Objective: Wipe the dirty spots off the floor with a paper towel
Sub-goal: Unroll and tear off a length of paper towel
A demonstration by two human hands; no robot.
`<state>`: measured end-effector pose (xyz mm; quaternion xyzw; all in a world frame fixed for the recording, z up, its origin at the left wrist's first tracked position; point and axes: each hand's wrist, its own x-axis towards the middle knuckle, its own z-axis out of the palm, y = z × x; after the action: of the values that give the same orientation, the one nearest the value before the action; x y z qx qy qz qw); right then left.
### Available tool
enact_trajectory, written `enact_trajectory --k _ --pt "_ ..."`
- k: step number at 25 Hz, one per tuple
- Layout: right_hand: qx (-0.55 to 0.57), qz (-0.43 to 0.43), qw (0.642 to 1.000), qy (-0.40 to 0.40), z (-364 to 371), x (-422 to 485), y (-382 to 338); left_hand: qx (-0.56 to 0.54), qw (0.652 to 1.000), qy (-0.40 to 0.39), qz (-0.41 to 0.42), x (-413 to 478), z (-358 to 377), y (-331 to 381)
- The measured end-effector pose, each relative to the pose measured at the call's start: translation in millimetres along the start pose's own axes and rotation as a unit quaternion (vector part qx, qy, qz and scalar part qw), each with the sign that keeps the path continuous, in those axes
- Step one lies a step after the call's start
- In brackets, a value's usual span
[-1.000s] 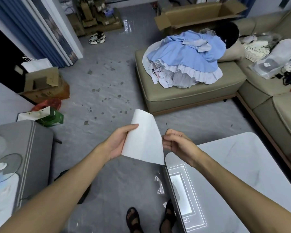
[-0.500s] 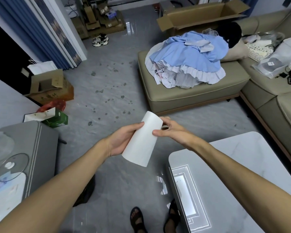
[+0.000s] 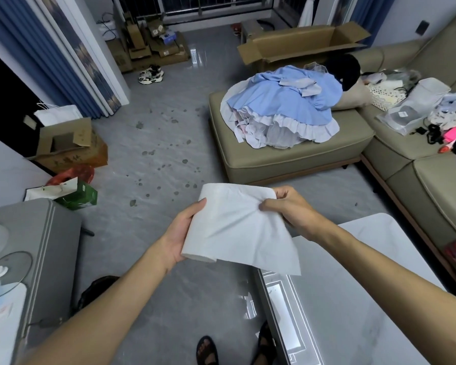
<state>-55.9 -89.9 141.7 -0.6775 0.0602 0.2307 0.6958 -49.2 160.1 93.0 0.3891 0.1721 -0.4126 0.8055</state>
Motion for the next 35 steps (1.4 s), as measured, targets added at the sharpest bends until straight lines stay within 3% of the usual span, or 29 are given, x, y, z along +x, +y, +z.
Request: enact_trajectory --k 5,10,14,19,27,31,35 --pt "0.051 0.010 0.998 0.030 -6 0 -2 -0.013 0.999 -0.010 0.029 -10 3 7" --pt "0.025 -0.009 0.998 0.059 -18 -2 2 0.022 0.998 0.012 0.064 -13 -1 25" --pt "-0.006 -0.024 0.996 0.091 -30 0 4 0.067 0.997 0.025 0.032 -14 -10 34" --pt "-0.052 0.016 0.993 0.104 -38 1 12 0.126 0.990 0.060 -0.012 -17 -21 52" --pt "-0.075 0.022 0.986 0.145 -51 7 19 0.047 0.997 0.051 0.045 -21 -17 67" --pt "-0.078 0.019 0.984 0.158 -58 8 22 0.061 0.996 0.046 0.052 -34 -18 83" --pt "-0.099 0.042 0.974 0.199 -66 13 25 0.139 0.989 0.049 0.001 -50 -14 95"
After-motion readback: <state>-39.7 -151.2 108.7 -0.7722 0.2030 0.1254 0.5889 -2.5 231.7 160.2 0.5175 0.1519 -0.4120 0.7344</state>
